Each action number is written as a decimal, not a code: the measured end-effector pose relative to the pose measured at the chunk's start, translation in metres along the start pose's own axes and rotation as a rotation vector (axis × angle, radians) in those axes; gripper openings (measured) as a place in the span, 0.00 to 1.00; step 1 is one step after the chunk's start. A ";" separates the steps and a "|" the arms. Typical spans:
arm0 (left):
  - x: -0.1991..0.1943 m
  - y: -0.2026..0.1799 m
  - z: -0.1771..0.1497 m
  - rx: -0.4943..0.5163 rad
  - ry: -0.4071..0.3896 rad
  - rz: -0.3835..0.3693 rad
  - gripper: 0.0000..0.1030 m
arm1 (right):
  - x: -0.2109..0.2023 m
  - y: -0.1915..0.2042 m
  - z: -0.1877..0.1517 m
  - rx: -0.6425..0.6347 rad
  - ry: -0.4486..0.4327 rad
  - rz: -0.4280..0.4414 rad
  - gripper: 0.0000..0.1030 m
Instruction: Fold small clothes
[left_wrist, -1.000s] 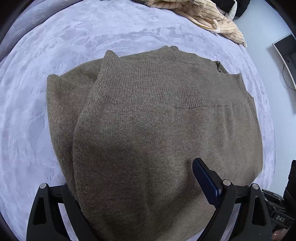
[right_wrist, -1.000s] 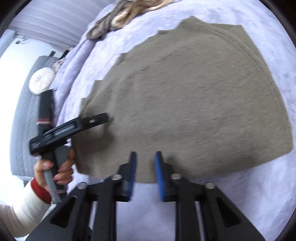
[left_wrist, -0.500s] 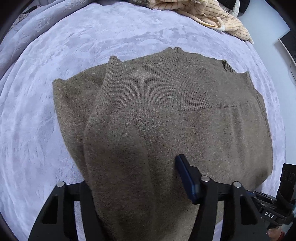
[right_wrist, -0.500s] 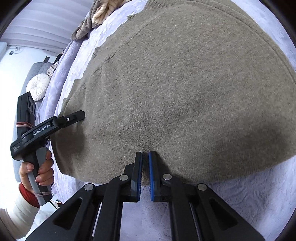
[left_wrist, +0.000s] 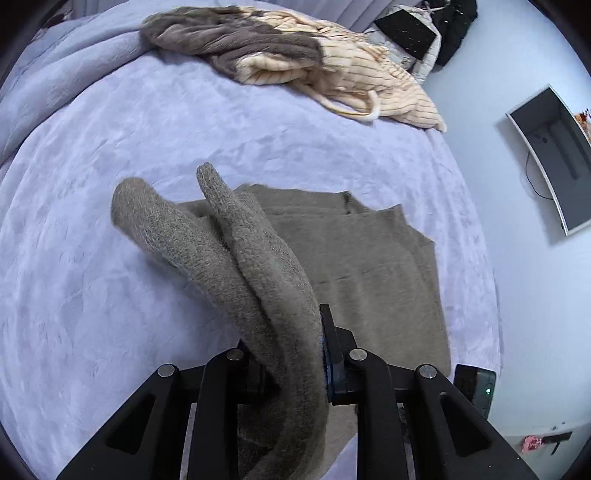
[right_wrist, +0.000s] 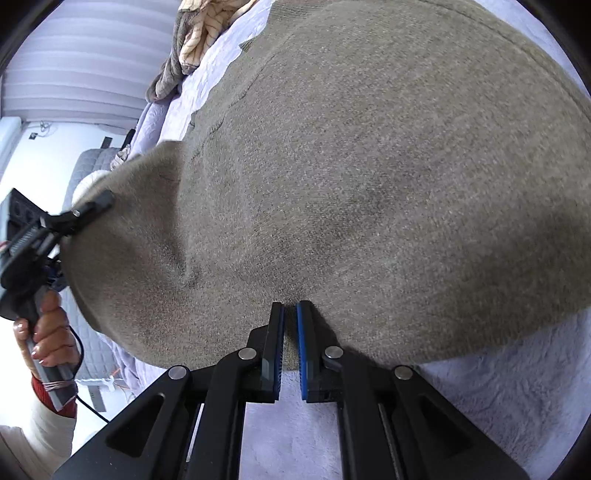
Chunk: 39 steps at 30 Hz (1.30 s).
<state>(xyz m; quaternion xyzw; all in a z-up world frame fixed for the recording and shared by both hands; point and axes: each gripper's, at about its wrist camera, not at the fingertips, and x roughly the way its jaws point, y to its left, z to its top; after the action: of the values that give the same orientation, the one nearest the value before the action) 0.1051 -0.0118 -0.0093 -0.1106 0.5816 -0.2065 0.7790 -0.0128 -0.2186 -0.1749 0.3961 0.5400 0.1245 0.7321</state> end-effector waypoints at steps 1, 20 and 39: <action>-0.001 -0.014 0.003 0.025 -0.004 -0.004 0.22 | -0.002 -0.001 -0.001 0.009 -0.004 0.012 0.05; 0.133 -0.191 -0.001 0.267 0.105 -0.033 0.02 | -0.072 -0.061 -0.014 0.146 -0.108 0.138 0.11; 0.053 -0.045 -0.004 0.010 -0.014 0.334 0.99 | -0.057 -0.029 0.113 -0.091 0.011 0.184 0.55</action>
<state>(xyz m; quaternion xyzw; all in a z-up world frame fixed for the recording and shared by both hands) 0.1056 -0.0752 -0.0375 -0.0099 0.5853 -0.0761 0.8072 0.0589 -0.3230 -0.1448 0.4095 0.4992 0.2178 0.7319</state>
